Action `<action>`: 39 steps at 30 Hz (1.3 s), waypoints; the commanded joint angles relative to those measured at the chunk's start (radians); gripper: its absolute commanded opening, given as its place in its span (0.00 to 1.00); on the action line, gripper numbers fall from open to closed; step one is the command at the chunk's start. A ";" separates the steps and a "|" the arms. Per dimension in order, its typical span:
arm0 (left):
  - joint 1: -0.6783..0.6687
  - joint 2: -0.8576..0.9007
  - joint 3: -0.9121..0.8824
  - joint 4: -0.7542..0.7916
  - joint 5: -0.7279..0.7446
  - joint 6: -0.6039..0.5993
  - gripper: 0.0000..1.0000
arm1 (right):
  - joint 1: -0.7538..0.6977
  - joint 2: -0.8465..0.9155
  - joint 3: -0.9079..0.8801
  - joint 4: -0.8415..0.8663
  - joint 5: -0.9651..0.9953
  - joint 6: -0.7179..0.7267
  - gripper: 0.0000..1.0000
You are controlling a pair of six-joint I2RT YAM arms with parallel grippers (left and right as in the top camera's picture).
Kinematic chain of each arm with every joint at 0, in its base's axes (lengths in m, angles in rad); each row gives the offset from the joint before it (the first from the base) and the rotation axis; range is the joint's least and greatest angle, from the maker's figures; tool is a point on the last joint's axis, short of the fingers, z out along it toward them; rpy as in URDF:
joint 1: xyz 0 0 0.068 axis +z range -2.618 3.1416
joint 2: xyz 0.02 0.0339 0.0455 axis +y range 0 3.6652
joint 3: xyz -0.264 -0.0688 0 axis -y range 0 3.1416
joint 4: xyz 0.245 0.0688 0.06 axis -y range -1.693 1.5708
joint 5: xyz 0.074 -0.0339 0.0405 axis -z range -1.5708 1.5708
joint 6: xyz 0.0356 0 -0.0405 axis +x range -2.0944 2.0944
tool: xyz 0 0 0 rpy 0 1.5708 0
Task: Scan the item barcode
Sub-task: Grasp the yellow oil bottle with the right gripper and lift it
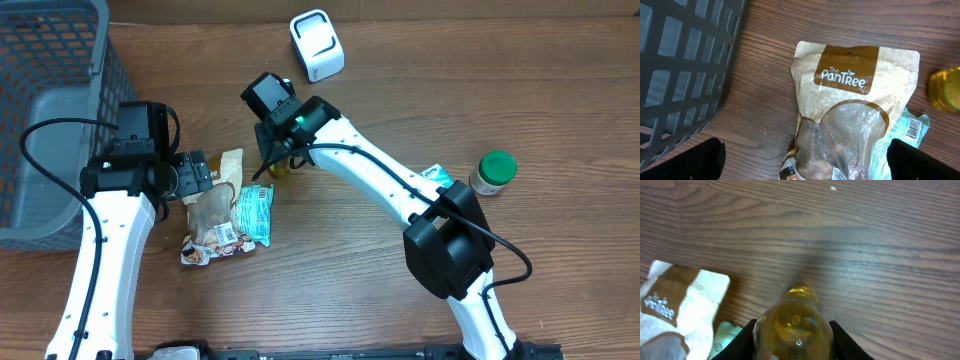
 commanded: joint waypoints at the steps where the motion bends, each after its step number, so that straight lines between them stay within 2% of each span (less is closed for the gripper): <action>1: -0.005 0.002 0.020 -0.001 0.004 0.015 1.00 | -0.036 -0.117 0.017 -0.020 0.020 0.002 0.27; 17: -0.005 0.002 0.020 -0.001 0.004 0.015 1.00 | -0.204 -0.161 0.010 -0.207 0.025 0.040 0.27; 34: -0.005 0.002 0.020 -0.001 0.004 0.015 1.00 | -0.202 -0.161 -0.129 -0.227 0.128 0.137 0.28; 39: -0.005 0.002 0.020 -0.001 0.004 0.015 0.99 | -0.200 -0.161 -0.129 -0.240 0.119 0.136 0.37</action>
